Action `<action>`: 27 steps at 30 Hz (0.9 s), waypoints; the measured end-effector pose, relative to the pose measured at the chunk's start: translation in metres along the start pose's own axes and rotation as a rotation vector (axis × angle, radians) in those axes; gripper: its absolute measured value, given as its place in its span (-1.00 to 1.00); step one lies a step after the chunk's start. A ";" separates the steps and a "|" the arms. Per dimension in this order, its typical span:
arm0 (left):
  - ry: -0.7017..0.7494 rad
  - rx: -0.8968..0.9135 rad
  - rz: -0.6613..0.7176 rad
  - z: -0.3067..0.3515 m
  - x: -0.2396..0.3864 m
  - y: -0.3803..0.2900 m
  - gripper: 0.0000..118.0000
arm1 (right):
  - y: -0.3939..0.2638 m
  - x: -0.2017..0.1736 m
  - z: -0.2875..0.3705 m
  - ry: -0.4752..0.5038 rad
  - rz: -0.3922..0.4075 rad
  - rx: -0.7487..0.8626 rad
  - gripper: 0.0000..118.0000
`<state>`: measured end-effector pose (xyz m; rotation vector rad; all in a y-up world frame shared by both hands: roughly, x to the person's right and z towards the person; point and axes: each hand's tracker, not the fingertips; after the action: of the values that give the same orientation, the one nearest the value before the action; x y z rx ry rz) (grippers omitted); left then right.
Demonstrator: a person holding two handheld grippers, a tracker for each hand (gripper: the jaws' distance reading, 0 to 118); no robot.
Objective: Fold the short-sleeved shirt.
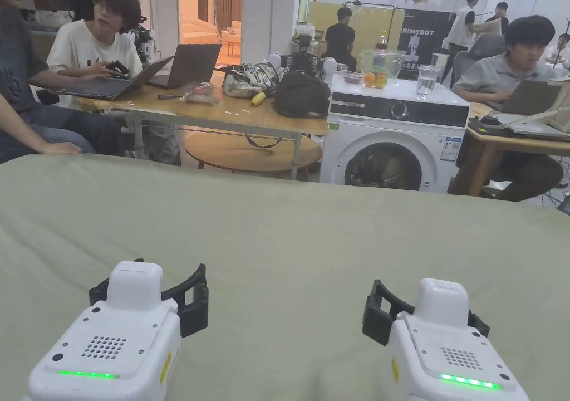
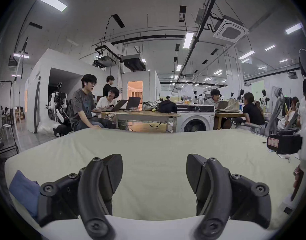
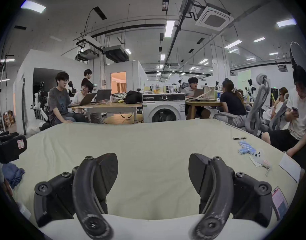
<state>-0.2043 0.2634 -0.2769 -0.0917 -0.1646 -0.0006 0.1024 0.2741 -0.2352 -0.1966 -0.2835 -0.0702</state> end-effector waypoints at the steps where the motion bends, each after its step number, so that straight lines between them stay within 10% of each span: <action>1: -0.004 -0.001 0.008 0.000 -0.001 0.001 0.29 | 0.000 0.000 0.000 0.003 -0.002 -0.005 0.45; 27: 0.017 -0.025 0.012 0.000 -0.005 -0.001 0.30 | 0.002 0.006 -0.003 0.008 -0.086 -0.091 0.45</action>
<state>-0.2089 0.2621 -0.2771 -0.1179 -0.1469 0.0089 0.1090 0.2754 -0.2364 -0.2745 -0.2808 -0.1697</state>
